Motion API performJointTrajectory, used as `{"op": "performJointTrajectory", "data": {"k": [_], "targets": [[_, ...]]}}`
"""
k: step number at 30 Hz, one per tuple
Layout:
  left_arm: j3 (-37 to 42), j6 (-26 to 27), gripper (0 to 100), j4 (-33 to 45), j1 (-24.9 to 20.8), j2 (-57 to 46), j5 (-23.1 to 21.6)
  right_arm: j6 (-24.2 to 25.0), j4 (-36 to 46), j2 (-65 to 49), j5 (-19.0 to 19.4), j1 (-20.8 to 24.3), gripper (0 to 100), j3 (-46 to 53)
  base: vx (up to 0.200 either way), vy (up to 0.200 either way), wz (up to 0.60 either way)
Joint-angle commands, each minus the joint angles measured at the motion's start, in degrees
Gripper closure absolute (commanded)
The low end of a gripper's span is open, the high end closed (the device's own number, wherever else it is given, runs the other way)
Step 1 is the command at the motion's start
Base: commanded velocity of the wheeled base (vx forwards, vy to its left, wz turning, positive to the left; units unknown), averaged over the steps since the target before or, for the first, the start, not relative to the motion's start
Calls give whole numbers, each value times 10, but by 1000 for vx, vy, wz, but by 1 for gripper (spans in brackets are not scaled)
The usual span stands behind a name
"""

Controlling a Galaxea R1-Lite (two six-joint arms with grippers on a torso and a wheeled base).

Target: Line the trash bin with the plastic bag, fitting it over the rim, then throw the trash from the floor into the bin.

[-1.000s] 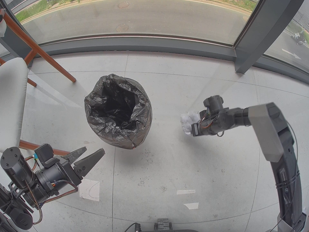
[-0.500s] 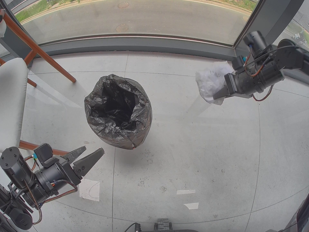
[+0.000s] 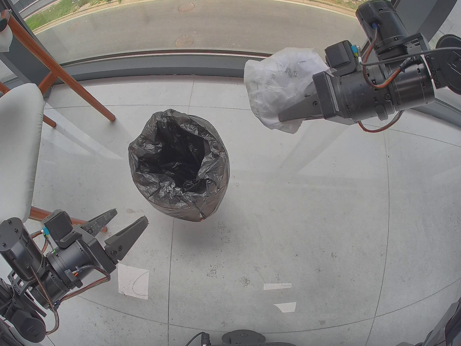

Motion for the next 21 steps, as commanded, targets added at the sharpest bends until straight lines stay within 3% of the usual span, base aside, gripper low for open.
{"op": "performJointTrajectory", "data": {"k": [1, 9, 15, 21], "targets": [[8, 1, 0, -10, 3, -4, -1, 1, -13, 15, 0, 16, 100, 9, 0, 200, 0], [8, 1, 0, -10, 3, -4, 0, -1, -81, 43, -23, 21, 100, 9, 0, 200, 0], [9, -4, 0, -8, 3, -2, -1, 0, -82, 37, -26, 27, 100, 28, 0, 200, 0], [9, -5, 0, -8, 3, -4, 0, -1, -86, 39, -26, 30, 100, 44, 0, 0, 0]]}}
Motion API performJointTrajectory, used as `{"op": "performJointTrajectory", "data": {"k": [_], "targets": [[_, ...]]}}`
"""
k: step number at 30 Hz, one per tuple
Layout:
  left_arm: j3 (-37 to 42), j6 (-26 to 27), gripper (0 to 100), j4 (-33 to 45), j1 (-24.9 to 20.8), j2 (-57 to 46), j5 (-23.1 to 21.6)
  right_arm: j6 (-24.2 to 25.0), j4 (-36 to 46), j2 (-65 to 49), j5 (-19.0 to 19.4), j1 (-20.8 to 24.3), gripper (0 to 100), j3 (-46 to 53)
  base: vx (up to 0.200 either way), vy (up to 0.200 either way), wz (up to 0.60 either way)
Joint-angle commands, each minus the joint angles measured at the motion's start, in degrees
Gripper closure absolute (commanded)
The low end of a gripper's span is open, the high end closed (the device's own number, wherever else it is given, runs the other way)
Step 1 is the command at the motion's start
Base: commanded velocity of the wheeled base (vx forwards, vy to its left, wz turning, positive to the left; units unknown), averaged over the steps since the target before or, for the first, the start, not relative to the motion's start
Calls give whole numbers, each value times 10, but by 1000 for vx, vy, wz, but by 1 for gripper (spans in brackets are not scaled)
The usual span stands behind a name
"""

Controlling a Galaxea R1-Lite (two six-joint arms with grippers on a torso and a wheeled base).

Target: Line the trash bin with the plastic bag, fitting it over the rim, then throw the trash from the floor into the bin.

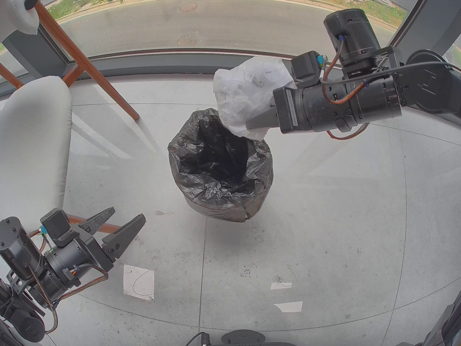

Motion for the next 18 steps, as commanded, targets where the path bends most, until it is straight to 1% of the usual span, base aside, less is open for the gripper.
{"op": "performJointTrajectory", "data": {"k": [1, 3, 4, 8, 14, 18], "targets": [[9, -2, 0, -8, 0, 0, 0, 0, -1, 1, 0, 1, 100, 7, 0, 0, 0], [9, -2, 0, -8, 0, -1, 0, 0, -1, 1, 0, 1, 100, 7, 0, 0, 0], [9, -2, 0, -8, 0, -1, 0, 0, -1, 1, -1, 1, 0, 7, 0, 0, 0], [9, -2, 0, -6, 0, -1, 0, 0, -4, 2, -2, -6, 0, 6, 0, 0, 0], [9, -2, 0, -5, 0, -3, 2, 2, -10, -3, -25, -6, 0, 8, 0, 0, 0], [9, -2, 0, -5, 1, -9, 2, 2, -9, -31, -29, -16, 0, 23, 0, 0, 0]]}}
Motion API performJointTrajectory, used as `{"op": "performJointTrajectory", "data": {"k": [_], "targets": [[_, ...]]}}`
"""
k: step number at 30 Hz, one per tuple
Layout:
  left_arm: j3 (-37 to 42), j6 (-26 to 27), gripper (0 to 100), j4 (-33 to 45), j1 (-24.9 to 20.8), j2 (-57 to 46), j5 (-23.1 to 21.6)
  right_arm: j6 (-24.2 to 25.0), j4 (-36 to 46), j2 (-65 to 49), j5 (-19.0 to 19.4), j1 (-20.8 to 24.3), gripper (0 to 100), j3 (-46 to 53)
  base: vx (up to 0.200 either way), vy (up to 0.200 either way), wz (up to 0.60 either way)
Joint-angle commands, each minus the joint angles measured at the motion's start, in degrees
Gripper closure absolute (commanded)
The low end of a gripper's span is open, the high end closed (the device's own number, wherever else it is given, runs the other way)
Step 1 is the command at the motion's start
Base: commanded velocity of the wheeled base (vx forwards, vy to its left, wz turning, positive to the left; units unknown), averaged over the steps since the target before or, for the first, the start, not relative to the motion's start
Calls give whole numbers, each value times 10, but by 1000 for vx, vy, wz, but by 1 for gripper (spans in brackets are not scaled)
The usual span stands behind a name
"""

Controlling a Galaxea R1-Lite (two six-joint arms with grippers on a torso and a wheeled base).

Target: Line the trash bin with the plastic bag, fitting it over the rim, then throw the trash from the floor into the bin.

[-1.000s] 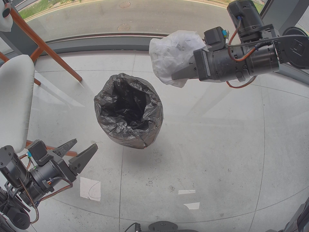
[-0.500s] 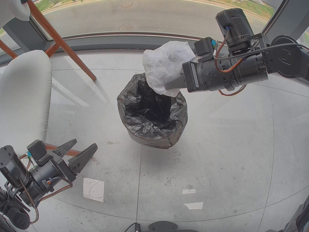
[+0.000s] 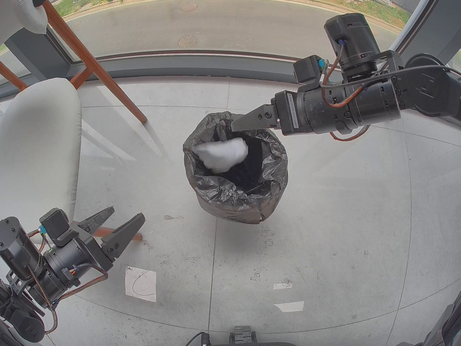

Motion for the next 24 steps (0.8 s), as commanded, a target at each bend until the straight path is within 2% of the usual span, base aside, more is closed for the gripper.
{"op": "performJointTrajectory", "data": {"k": [1, 6, 11, 14, 18, 20, 22, 24], "targets": [[9, -1, 0, -4, 1, -12, 1, 1, 1, -37, -1, -12, 0, 23, 0, 0, 0], [9, -15, 0, -4, 1, -39, 5, 1, 0, -137, -7, -43, 0, 124, 0, 0, 0], [10, -18, 0, -4, 8, -80, 34, 3, -4, -266, -46, -72, 0, 275, 0, 0, 0], [9, -23, 0, -4, 24, -112, 53, 4, -28, -336, -62, -110, 0, 363, 0, 0, 0], [9, -25, 0, 3, 52, -181, 55, 4, -84, -456, -88, -176, 0, 491, 0, 0, 0], [9, -26, 0, 21, 53, -208, 55, 4, -95, -493, -90, -205, 0, 531, 0, 0, 0], [9, -28, 0, 78, 61, -264, 56, 11, -117, -574, -84, -263, 0, 620, 0, 0, 0], [9, -28, 0, 90, 93, -286, 60, 11, -144, -623, -82, -291, 0, 678, 0, 0, 0]]}}
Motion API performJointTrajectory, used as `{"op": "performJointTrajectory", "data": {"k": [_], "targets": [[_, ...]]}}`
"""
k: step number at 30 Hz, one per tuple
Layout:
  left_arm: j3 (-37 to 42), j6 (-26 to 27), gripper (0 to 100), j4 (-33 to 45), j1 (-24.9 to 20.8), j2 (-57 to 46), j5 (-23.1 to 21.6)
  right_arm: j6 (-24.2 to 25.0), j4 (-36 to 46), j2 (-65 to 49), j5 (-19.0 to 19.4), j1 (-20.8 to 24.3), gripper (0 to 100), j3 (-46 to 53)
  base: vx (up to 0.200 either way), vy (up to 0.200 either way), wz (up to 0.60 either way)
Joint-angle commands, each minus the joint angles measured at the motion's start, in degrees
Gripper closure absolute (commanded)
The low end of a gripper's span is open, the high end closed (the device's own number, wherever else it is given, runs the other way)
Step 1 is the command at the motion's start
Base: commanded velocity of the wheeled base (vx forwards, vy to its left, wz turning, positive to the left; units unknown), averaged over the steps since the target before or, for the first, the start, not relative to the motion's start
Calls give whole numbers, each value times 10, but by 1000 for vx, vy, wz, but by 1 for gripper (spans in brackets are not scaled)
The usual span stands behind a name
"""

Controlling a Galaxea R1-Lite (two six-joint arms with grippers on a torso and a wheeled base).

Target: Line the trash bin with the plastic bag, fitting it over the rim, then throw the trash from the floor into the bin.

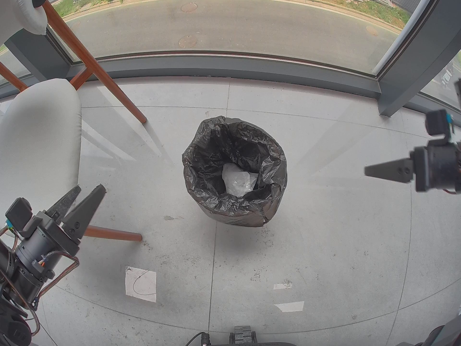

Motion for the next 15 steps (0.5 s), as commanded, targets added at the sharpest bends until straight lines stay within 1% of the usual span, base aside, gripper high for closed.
{"op": "performJointTrajectory", "data": {"k": [1, 3, 4, 5, 6, 7, 8, 10, 13, 14, 15], "targets": [[9, -7, 0, 67, 81, -162, 14, 5, -92, -262, -11, -147, 0, 231, 0, 0, 0], [9, -8, 0, 77, 102, -182, 13, 5, -121, -292, -10, -158, 0, 266, 0, 0, 0], [9, -7, 0, 111, 115, -216, 12, 3, -158, -324, -9, -162, 0, 301, 0, 0, 0], [9, -7, 0, 148, 116, -244, 11, 0, -179, -343, -9, -161, 0, 320, 0, 0, 0], [9, -7, 0, 167, 116, -258, 10, -1, -187, -350, -9, -160, 0, 328, 0, 0, 0], [7, -1, 0, 244, 114, -317, 6, -4, -209, -370, -10, -159, 0, 347, 0, 0, 0], [5, 5, 0, 296, 114, -358, 2, -9, -216, -381, -10, -160, 0, 356, 0, 0, 0], [-8, 31, 0, 429, 115, -454, -18, -28, -220, -404, -10, -162, 0, 372, 0, 0, 0], [-51, 75, 0, 631, 116, -580, -40, -55, -219, -438, -11, -162, 0, 400, 0, 0, 0], [-55, 77, 0, 651, 116, -591, -41, -57, -219, -442, -12, -162, 0, 403, 0, 0, 0], [-76, 87, 0, 762, 117, -652, -42, -61, -218, -461, -13, -162, 0, 420, 0, 0, 0]]}}
